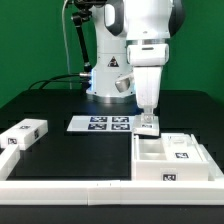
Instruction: Assemble cabinet
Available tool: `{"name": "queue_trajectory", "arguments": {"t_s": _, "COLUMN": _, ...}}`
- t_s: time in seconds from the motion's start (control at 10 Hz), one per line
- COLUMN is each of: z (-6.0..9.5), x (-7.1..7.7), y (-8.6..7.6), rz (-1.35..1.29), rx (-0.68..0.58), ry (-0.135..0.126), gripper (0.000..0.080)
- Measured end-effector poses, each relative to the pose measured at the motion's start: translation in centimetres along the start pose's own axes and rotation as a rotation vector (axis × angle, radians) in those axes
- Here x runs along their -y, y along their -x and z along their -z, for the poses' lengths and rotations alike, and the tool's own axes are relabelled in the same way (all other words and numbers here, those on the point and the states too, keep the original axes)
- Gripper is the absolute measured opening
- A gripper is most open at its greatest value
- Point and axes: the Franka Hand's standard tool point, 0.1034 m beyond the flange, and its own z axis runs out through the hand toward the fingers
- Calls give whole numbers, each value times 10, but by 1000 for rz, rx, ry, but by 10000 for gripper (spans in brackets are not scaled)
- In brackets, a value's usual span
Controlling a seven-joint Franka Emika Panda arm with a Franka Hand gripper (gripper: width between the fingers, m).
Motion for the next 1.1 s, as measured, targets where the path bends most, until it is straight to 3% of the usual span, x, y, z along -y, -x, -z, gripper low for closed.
{"name": "queue_trajectory", "arguments": {"t_s": 1.1, "z": -9, "x": 0, "y": -3, "rz": -2, "rx": -11, "ry": -8, "gripper": 70}}
